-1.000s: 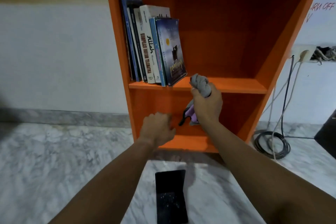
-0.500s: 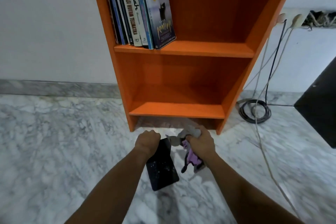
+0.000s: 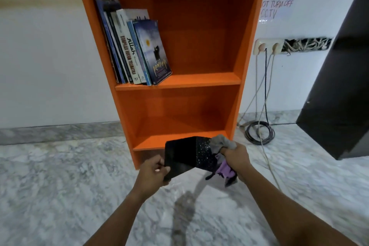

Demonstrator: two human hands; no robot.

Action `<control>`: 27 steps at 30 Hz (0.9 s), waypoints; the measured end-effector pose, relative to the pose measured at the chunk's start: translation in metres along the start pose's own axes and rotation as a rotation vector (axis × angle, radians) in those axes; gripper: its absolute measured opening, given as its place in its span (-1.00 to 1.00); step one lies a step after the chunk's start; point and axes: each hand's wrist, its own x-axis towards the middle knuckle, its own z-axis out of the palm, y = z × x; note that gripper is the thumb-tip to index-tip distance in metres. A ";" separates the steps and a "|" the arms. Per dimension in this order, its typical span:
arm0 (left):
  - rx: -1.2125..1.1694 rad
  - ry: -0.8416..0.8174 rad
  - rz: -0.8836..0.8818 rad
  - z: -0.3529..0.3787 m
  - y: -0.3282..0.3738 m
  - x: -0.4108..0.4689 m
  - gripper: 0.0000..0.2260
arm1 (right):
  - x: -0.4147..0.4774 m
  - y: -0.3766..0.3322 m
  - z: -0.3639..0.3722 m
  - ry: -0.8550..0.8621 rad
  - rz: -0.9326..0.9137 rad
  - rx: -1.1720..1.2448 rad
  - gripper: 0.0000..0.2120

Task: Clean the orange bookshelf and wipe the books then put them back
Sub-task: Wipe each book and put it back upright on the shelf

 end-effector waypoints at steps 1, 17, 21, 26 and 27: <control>-0.077 -0.072 -0.032 -0.001 0.005 -0.006 -0.85 | -0.004 -0.010 -0.006 0.013 -0.063 -0.008 -0.86; -0.811 -0.299 -0.320 0.020 0.054 -0.013 -0.38 | -0.046 -0.083 0.010 0.065 -0.548 0.106 -0.69; -0.788 -0.307 -0.356 0.026 0.067 -0.014 -0.39 | -0.056 -0.083 0.020 0.335 -0.647 -0.068 -0.50; -0.783 -0.354 -0.247 0.032 0.074 -0.013 -0.44 | -0.053 -0.045 0.035 0.012 -1.089 -0.672 -0.41; -0.783 -0.377 -0.236 0.031 0.074 -0.013 -0.45 | -0.052 -0.037 0.037 -0.074 -1.115 -0.731 -0.42</control>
